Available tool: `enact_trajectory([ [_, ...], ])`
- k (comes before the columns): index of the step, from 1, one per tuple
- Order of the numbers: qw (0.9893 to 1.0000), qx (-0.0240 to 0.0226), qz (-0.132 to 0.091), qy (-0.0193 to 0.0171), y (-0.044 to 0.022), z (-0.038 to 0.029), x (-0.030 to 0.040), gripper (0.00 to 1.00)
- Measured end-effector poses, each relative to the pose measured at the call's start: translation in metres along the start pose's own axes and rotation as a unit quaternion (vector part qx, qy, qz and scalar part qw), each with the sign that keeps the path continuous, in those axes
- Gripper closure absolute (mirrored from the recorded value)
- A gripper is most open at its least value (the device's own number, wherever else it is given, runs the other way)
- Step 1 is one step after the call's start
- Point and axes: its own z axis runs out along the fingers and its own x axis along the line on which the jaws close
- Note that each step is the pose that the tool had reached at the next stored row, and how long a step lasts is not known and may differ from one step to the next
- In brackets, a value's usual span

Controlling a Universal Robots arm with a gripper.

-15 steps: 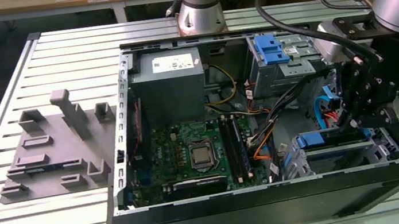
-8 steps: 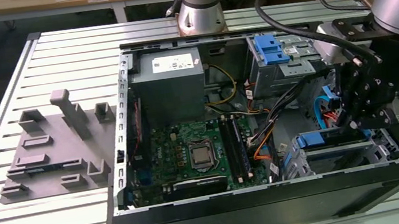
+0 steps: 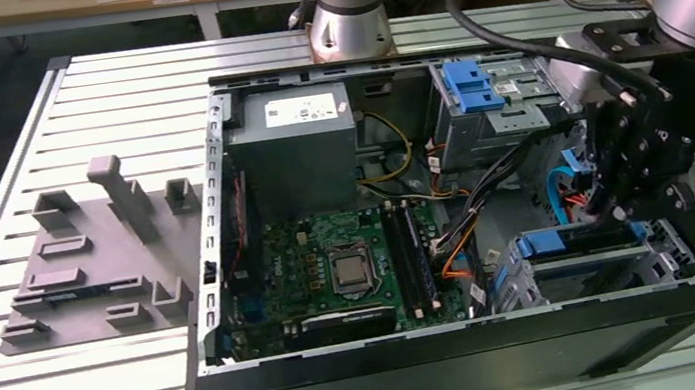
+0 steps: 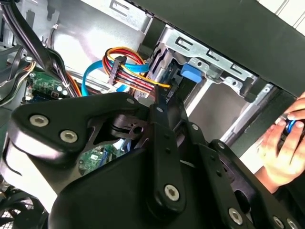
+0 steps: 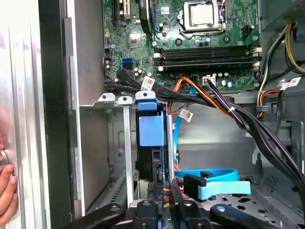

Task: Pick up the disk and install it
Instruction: 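Insert the first disk wire, then insert the second disk wire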

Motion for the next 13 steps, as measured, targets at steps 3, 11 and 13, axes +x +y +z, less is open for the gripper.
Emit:
enact_trajectory([
  [3, 1.0, 0.0, 0.0, 0.0, -0.0001, -0.0042, 0.0003, 0.76],
  [11, 1.0, 0.0, 0.0, 0.0, -0.0001, -0.0044, 0.0002, 0.89],
  [13, 1.0, 0.0, 0.0, -0.0001, -0.0001, -0.0044, 0.0002, 0.89],
])
